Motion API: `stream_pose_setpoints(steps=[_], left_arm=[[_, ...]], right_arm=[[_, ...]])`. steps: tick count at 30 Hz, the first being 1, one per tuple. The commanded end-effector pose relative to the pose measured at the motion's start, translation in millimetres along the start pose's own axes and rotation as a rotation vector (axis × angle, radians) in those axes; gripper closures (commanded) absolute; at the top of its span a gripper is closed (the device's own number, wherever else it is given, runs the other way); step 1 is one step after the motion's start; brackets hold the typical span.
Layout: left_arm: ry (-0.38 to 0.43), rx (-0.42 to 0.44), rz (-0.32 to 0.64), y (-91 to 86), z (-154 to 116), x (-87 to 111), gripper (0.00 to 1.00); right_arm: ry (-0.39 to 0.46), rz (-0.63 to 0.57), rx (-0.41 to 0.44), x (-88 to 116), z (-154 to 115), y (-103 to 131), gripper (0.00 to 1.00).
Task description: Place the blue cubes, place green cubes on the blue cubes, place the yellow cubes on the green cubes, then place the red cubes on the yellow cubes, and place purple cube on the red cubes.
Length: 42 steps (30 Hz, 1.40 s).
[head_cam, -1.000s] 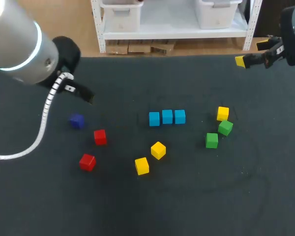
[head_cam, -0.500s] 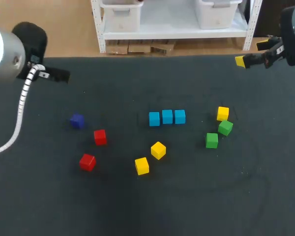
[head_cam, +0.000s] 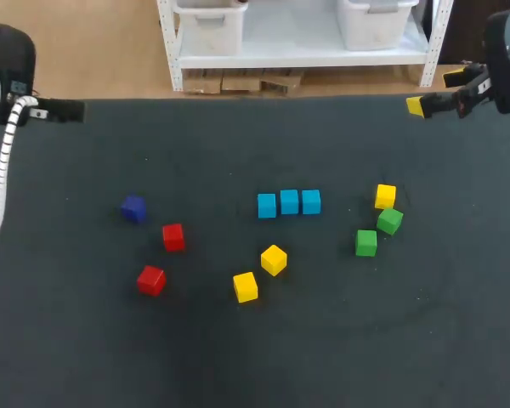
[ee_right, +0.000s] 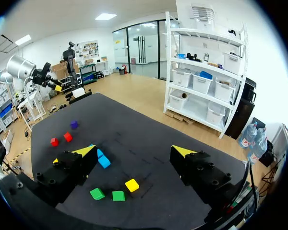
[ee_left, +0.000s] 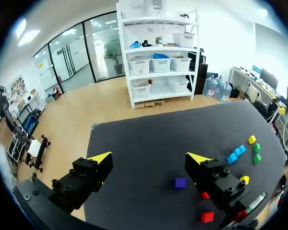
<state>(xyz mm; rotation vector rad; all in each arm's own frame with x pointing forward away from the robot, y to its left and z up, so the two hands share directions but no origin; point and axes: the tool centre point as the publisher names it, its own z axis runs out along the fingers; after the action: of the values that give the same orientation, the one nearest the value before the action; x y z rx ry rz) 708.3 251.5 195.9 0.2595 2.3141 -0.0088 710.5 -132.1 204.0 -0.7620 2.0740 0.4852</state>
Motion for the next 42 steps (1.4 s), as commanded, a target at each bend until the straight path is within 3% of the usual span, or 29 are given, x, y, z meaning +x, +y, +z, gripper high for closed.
stream_pose_setpoints(steps=[1, 39, 42], left_arm=[[-0.004, -0.005, 0.008, -0.8, 0, -3.9, 0.0], [-0.002, 0.007, 0.022, -1.2, 2, -7.8, 0.0], [-0.002, 0.007, 0.022, -1.2, 2, -7.8, 0.0]], right_arm=[[-0.001, 0.0, 0.001, 0, 1, 0, 0.0], [-0.001, 0.0, 0.001, 0, 1, 0, 0.0], [0.088, -0.046, -0.004, 9, 13, 6, 0.0]])
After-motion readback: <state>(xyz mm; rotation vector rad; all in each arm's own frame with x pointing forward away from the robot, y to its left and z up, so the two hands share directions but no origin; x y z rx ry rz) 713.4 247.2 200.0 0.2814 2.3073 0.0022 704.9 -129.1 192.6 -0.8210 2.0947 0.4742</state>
